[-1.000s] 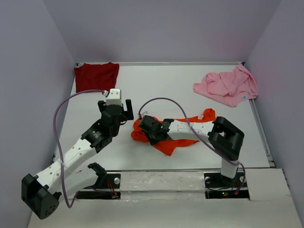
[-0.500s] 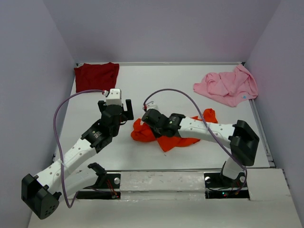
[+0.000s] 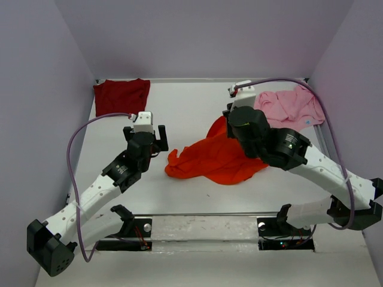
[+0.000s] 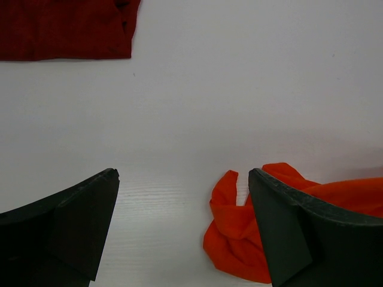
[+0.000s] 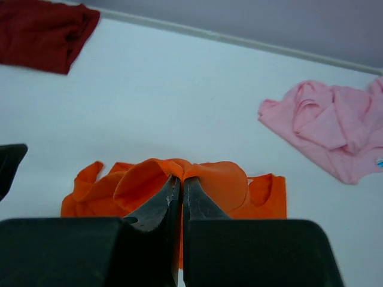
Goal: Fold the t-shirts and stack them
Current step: Flatten out the tshirt
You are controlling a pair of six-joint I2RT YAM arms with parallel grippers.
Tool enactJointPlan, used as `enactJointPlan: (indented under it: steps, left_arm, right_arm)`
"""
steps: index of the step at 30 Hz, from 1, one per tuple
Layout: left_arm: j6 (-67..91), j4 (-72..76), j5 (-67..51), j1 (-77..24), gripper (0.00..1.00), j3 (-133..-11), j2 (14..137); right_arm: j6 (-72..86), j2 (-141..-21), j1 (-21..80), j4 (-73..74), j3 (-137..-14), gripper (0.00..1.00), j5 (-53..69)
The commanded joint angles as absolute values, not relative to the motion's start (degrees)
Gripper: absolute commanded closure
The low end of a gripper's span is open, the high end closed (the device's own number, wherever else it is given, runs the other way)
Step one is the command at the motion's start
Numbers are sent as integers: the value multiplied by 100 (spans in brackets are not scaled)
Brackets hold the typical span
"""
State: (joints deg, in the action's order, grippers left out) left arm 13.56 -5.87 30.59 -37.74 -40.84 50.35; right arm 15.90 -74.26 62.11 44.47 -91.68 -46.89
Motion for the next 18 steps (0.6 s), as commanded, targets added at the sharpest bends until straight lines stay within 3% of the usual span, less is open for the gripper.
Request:
enactJointPlan:
  steps: [1,6,18]
  left_arm:
    - [1389,-483,3050,-3735,1,-4122,4869]
    - [1441,-457,2787,-3735,1,-4139,4992]
    - [2741,-431,1082,-3744,1,-4904,6845]
  right_arm:
    - [1003,-7243,6047,4509,-9667,100,-5993]
    - [677,-7006,5924,4500,-9861,100,-6547]
    - [203,-6364,5871,4482,-9870,100,-7339]
